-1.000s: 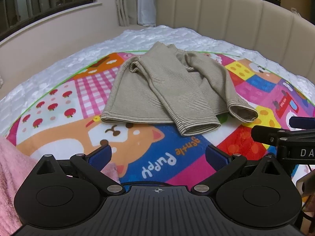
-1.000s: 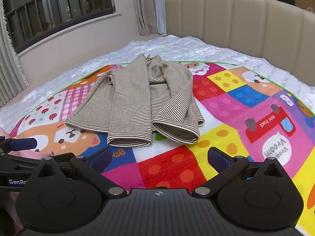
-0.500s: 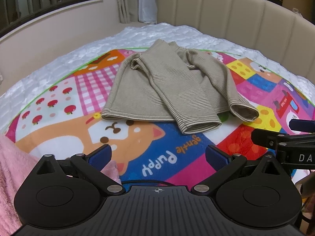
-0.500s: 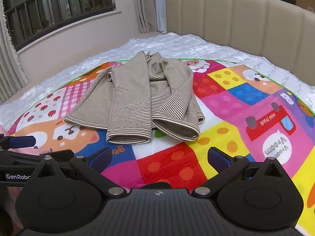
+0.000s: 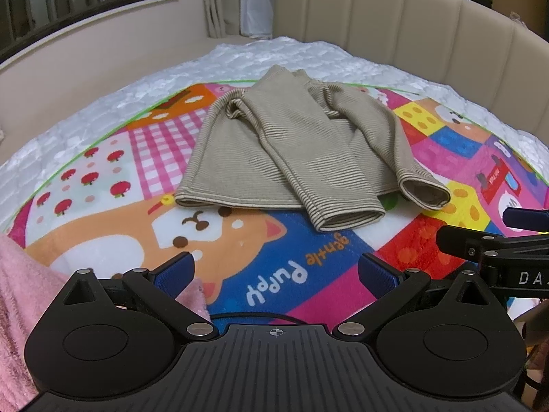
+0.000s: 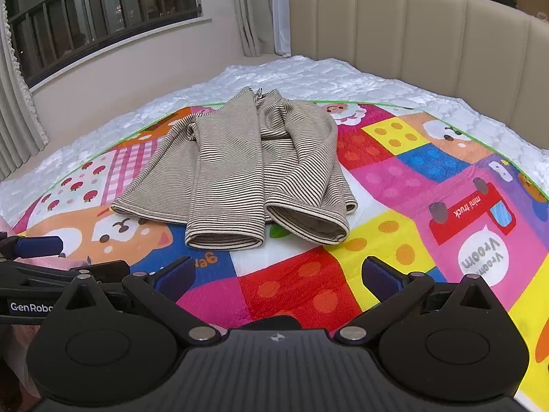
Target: Fold clothes
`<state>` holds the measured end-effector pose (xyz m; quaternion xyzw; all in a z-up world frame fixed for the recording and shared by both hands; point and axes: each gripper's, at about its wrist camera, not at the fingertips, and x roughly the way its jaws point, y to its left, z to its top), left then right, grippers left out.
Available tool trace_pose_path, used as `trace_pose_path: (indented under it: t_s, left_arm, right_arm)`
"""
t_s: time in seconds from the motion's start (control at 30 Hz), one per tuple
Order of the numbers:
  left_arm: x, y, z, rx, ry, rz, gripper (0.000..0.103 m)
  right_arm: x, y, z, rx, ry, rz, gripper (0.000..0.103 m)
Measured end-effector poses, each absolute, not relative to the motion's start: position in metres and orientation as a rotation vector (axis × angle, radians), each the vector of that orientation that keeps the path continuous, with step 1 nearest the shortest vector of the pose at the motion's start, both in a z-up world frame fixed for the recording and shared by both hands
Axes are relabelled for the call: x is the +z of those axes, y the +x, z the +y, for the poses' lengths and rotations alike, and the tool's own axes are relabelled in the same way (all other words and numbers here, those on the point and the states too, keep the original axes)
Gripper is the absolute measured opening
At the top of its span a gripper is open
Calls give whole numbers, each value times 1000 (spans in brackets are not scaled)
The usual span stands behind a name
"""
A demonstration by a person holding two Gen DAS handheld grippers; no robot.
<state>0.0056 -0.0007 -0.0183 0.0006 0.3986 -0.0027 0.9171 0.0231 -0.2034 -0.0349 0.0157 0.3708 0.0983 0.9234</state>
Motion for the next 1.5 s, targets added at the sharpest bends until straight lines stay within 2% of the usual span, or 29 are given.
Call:
trace_pose_path:
  t_s: [1.5]
  left_arm:
    - [-24,5,1,-12,-8,843,103]
  right_arm:
    - [-39,24,-202,200,31,774,103]
